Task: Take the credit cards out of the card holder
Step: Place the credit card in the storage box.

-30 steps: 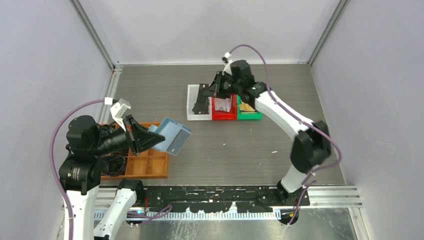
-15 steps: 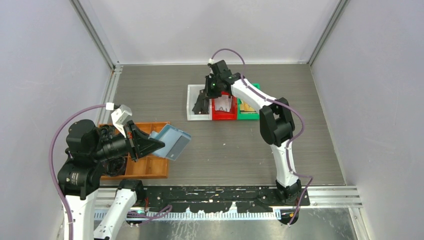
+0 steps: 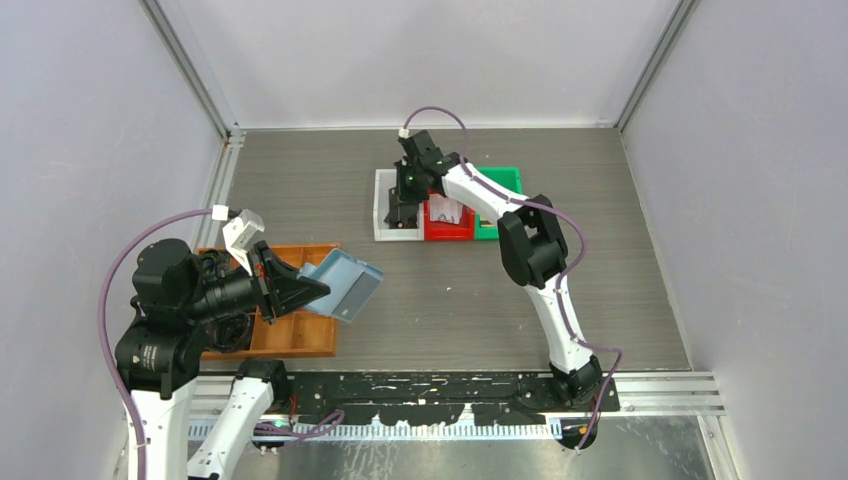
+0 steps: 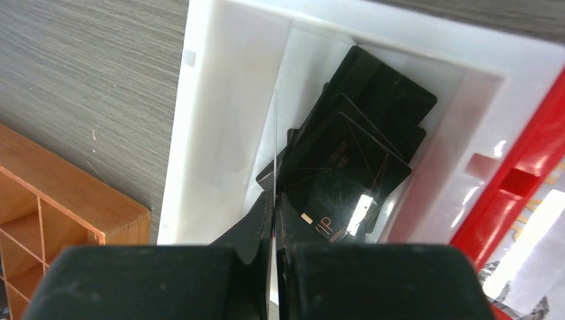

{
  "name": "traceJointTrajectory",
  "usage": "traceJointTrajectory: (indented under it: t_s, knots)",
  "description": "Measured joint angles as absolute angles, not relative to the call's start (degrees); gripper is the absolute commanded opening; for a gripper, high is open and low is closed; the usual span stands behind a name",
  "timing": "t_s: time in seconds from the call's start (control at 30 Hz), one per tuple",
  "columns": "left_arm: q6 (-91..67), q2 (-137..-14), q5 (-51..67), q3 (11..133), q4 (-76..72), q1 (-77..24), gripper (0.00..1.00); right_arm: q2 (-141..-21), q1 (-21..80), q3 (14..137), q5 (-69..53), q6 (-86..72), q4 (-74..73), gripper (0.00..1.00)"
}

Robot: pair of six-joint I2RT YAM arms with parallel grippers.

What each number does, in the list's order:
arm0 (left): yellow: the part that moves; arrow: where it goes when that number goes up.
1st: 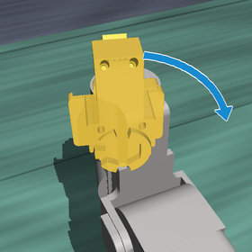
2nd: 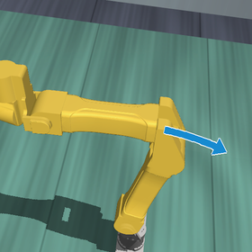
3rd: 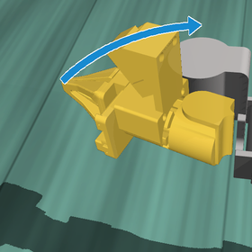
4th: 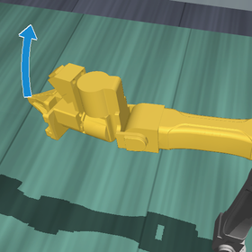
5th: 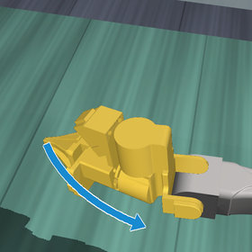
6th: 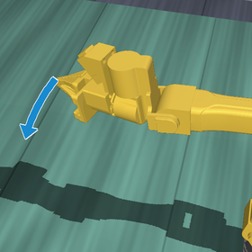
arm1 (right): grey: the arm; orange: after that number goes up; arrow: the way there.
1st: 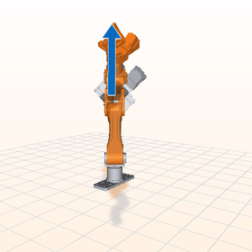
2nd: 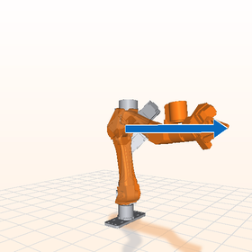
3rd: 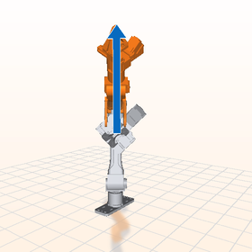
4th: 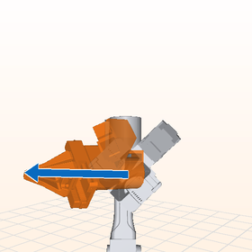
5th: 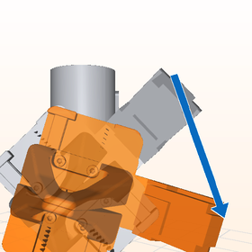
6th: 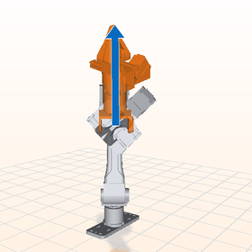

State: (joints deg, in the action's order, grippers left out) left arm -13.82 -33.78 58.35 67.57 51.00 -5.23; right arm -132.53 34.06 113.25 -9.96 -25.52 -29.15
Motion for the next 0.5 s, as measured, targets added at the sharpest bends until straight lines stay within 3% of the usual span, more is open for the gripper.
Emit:
traceJointTrajectory:
  t_s: [0.1,0.23,0.5]
  knots:
    - [-13.82,-33.78,58.43,67.57,51.0,-5.23,0.0,-132.49,34.02,113.23,-9.1,-25.19,-28.71,0.18]
    - [-13.82,-33.78,58.59,67.57,51.09,-5.23,0.0,-131.85,34.0,111.31,-8.43,-24.91,-27.7,0.37]
    - [-13.21,-33.76,58.57,67.59,51.57,-5.23,0.0,-124.29,34.02,106.54,-7.07,-23.92,-27.11,0.5]
